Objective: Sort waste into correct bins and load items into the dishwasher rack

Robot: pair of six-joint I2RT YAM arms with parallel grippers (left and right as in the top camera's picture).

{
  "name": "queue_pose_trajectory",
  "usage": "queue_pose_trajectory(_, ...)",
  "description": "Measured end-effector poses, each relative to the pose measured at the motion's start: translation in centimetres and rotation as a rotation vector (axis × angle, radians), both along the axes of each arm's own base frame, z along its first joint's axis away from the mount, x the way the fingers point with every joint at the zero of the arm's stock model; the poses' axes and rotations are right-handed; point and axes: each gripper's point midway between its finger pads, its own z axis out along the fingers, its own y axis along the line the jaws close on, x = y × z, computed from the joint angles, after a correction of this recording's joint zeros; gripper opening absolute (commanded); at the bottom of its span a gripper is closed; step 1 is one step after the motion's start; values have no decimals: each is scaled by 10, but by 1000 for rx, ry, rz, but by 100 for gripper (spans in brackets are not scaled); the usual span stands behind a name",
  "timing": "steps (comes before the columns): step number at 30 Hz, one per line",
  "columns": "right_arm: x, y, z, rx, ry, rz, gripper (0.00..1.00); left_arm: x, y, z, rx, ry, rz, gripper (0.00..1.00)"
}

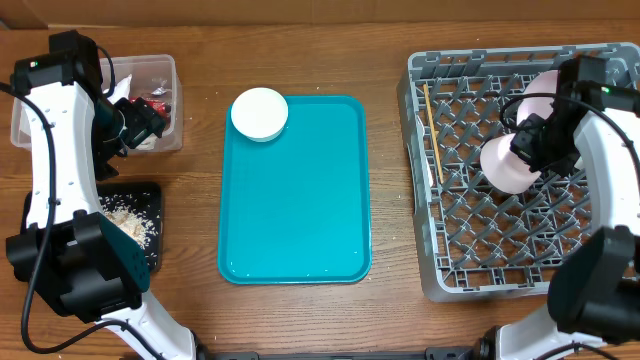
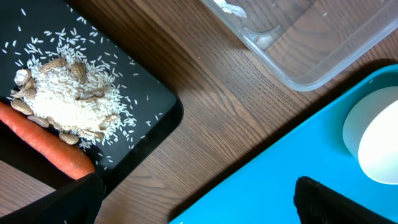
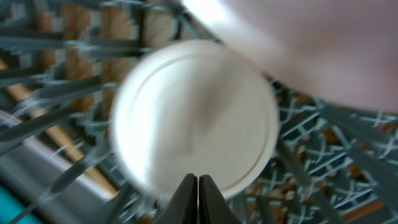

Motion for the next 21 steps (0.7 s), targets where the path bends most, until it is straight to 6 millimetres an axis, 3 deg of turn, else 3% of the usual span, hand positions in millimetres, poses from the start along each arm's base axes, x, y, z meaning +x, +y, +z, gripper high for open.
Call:
queue_pose_trajectory(5, 3, 9, 12, 37, -47, 26, 7, 0, 0, 0, 0, 0, 0, 100)
queue_pose_trajectory(13, -5, 13, -18, 54, -19, 33, 7, 0, 0, 0, 0, 0, 0, 100)
queue_pose_trajectory(21, -9, 15, -20, 63, -2, 33, 7, 0, 0, 0, 0, 0, 0, 100)
